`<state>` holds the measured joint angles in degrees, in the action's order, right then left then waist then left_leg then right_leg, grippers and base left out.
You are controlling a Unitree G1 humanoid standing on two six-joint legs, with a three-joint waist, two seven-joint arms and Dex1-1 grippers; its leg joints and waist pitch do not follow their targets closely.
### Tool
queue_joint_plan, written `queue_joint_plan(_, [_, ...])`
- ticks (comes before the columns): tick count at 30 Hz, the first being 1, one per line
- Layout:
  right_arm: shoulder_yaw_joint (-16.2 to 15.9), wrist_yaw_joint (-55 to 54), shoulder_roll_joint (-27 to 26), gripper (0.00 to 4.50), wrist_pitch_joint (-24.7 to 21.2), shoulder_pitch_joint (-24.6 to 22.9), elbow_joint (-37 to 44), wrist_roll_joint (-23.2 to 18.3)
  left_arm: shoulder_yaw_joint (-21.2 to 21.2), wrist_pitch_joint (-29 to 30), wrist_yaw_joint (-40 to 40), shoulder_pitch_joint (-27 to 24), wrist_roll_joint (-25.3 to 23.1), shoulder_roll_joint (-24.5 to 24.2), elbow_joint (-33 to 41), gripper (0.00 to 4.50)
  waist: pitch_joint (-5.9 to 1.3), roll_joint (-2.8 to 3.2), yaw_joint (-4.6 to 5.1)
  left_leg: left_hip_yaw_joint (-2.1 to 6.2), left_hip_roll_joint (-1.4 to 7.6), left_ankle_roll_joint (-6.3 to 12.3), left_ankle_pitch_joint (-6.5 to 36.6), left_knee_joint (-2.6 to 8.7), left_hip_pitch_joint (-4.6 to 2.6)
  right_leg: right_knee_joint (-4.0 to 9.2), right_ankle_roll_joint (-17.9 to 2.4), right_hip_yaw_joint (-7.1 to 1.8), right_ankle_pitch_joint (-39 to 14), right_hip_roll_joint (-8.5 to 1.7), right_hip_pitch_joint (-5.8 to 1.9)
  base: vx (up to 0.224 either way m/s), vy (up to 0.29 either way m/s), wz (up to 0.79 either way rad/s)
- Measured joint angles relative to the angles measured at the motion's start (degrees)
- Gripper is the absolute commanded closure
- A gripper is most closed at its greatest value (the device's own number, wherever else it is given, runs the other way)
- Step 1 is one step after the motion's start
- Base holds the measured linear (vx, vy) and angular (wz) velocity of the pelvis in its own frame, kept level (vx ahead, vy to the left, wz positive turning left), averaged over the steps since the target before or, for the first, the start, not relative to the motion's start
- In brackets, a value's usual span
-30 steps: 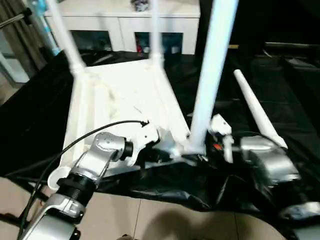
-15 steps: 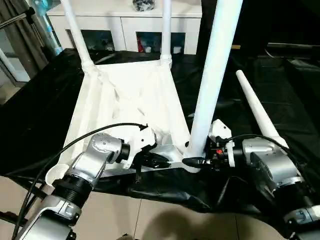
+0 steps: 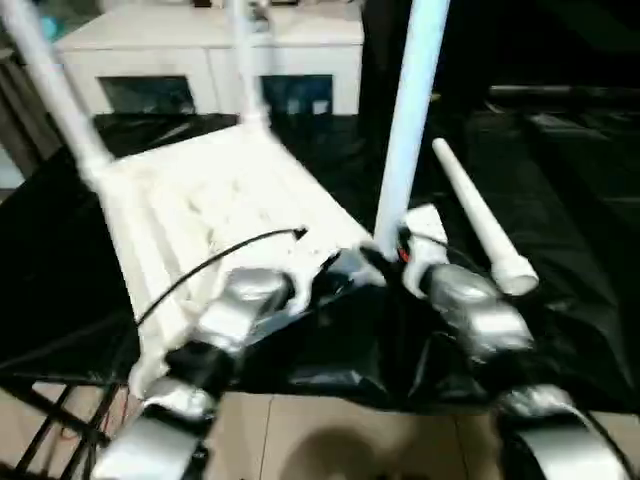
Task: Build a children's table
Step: Rotate leg to tighten
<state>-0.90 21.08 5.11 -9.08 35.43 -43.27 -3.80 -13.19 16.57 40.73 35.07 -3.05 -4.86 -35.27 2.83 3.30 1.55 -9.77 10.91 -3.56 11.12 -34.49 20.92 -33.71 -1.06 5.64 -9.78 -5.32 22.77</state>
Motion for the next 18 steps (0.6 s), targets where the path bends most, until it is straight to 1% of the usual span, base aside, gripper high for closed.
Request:
queue_joint_plan(2, [0.59,0.11,-0.21,1.10,1.04,0.39,-1.04,-0.11,0.00,-0.02,-0.12,0.13,-0.11,0.09,-0.01,4.50,0.00,0.00,0.04,0.01,0.01,0.00,0.00,0.01,0.08,0.11,-0.01,0.02,0.01,0.00,0.01,0.000,0.000,0.00])
queue_joint_plan(5, [0.73,0.83,-0.28,1.01,1.28,0.84,-1.85,-0.20,-0.10,-0.10,0.64,0.23,-0.11,0.03,0.15,4.50,0.00,0.00,-0.01,0.00,0.00,0.01,0.00,0.01,0.15,0.14,-0.07,0.00,0.04,0.00,0.00,0.000,0.000,0.00])
queue_joint_plan(6, [0.73,1.32,-0.21,0.89,1.38,0.95,-1.91,-0.13,-0.17,-0.25,1.08,0.22,-0.11,-0.12,0.22,4.50,0.00,0.00,-0.07,-0.01,0.01,0.01,0.00,0.01,0.17,0.14,-0.17,-0.02,0.14,0.00,0.00,0.000,0.000,0.00])
queue_joint_plan(7, [0.46,3.77,0.52,0.67,1.98,0.95,-1.91,-0.03,-0.42,-0.81,2.63,0.08,-0.01,-1.01,0.70,4.50,0.01,-0.01,-0.08,-0.01,0.01,0.01,0.00,0.01,0.20,0.14,-0.21,-0.01,0.26,0.00,0.08,0.000,0.000,0.00])
queue_joint_plan(9, [-0.53,7.78,1.74,0.67,2.53,0.91,-1.74,0.06,-0.54,-1.63,4.74,-0.66,0.56,-1.98,1.49,4.50,0.01,0.00,-0.27,-0.01,0.04,0.01,0.00,0.02,0.40,0.13,-0.40,0.01,0.60,0.00,0.14,0.000,0.000,0.00])
queue_joint_plan(11, [-3.29,13.31,4.36,0.67,3.25,0.19,-0.06,0.43,-0.91,-1.77,7.47,-1.06,1.03,-3.62,2.88,4.50,0.02,0.03,-0.62,0.00,0.12,0.02,-0.01,0.05,0.41,0.10,-0.34,0.10,0.58,0.03,0.26,0.000,0.000,0.00])
queue_joint_plan(13, [-5.05,18.71,6.94,0.67,3.58,-0.84,2.08,0.79,-1.12,-1.99,10.12,-1.42,1.30,-4.79,3.72,4.50,0.03,0.08,-1.05,0.00,0.15,0.32,-0.19,0.07,0.50,0.07,-0.26,0.12,0.52,0.05,0.36,0.000,0.000,0.00])
queue_joint_plan(15, [-6.33,25.18,9.88,0.67,3.42,-2.69,5.47,0.11,-1.62,-2.40,13.68,-2.11,2.24,-6.31,4.82,4.50,0.05,0.17,-1.93,-0.01,0.16,0.37,-0.19,0.05,0.48,0.09,-0.17,0.11,0.43,0.06,0.39,0.000,0.000,0.00])
queue_joint_plan(16, [-7.38,30.15,12.31,0.67,2.87,-4.40,8.48,-0.86,-2.36,-2.72,16.71,-2.70,2.97,-7.83,5.99,4.50,0.08,0.22,-2.56,-0.03,0.16,0.42,-0.16,0.08,0.53,0.16,-0.18,0.11,0.38,0.05,0.39,0.000,0.000,0.00])
queue_joint_plan(17, [-7.98,33.30,13.56,0.67,2.49,-5.37,10.14,-1.47,-2.56,-2.96,18.59,-3.22,3.39,-8.56,6.52,4.50,0.07,0.25,-3.11,-0.11,0.18,0.50,-0.11,0.04,0.51,0.16,-0.20,0.08,0.36,0.04,0.40,0.000,0.000,0.00])
queue_joint_plan(18, [-8.18,34.96,14.24,0.67,2.20,-5.92,11.10,-1.85,-2.78,-3.06,19.67,-3.37,3.43,-9.02,6.77,4.50,0.07,0.25,-3.43,-0.12,0.19,0.53,-0.10,0.03,0.52,0.16,-0.20,0.08,0.34,0.04,0.39,0.000,0.000,0.00])
